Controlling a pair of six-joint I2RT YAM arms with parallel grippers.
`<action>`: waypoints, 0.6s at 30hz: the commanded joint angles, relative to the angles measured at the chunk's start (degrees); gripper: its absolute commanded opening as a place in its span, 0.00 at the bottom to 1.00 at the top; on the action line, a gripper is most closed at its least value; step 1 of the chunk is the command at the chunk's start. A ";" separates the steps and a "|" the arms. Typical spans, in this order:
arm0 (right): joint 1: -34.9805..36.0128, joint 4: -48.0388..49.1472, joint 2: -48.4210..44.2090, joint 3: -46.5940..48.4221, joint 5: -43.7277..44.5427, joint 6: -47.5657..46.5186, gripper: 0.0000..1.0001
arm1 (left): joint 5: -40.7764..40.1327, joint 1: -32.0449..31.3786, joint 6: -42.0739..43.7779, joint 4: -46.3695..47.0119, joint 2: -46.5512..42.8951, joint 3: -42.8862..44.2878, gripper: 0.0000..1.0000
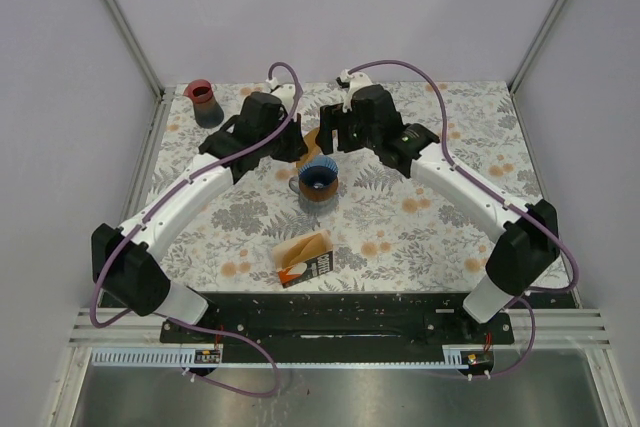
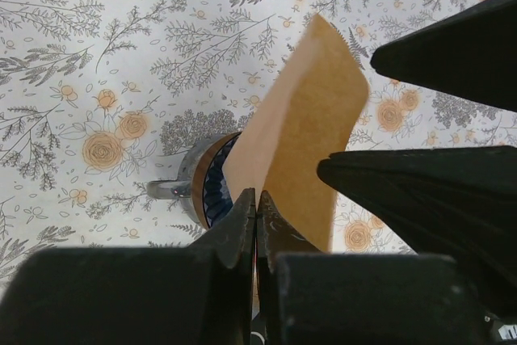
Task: Place the coffee filter in the dripper
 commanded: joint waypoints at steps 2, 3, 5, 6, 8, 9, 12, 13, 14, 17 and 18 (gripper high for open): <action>0.08 2.47 1.47 1.92 0.55 3.23 0.78 | -2.98 -1.71 1.36 3.54 -0.62 -0.87 0.00; 0.00 2.47 1.56 2.01 0.11 3.40 0.77 | -3.43 -1.89 1.54 3.72 -0.80 -1.04 0.00; 0.08 2.47 1.99 2.10 -0.42 3.58 0.75 | -3.43 -1.98 1.63 3.63 -1.24 -1.48 0.00; 0.00 2.38 2.17 1.92 -0.43 3.76 0.74 | -3.43 -1.98 1.54 3.63 -1.50 -1.66 0.00; 0.08 2.03 2.26 1.40 -0.43 3.93 0.71 | -3.69 -1.98 1.19 3.46 -2.02 -2.19 0.00; 0.08 1.95 2.09 0.96 -0.43 3.93 0.68 | -3.70 -1.89 0.93 3.37 -2.29 -2.62 0.00; 0.00 1.68 1.65 -1.32 -2.88 4.20 0.57 | -4.05 -1.89 0.40 3.11 -2.73 -3.50 0.00; 0.00 1.51 1.47 -1.77 -2.89 4.20 0.54 | -3.96 -1.89 0.40 3.11 -2.82 -3.77 0.00; 0.08 1.42 1.12 -2.47 -2.89 4.02 0.52 | -3.87 -1.89 0.49 3.19 -2.82 -4.12 0.00; 0.08 1.15 0.24 -4.05 -2.27 3.58 0.46 | -3.96 -1.71 0.66 3.28 -2.73 -5.17 0.00; 0.08 0.81 0.24 -4.40 -1.84 3.41 0.45 | -3.87 -1.80 0.75 3.28 -2.73 -5.35 0.00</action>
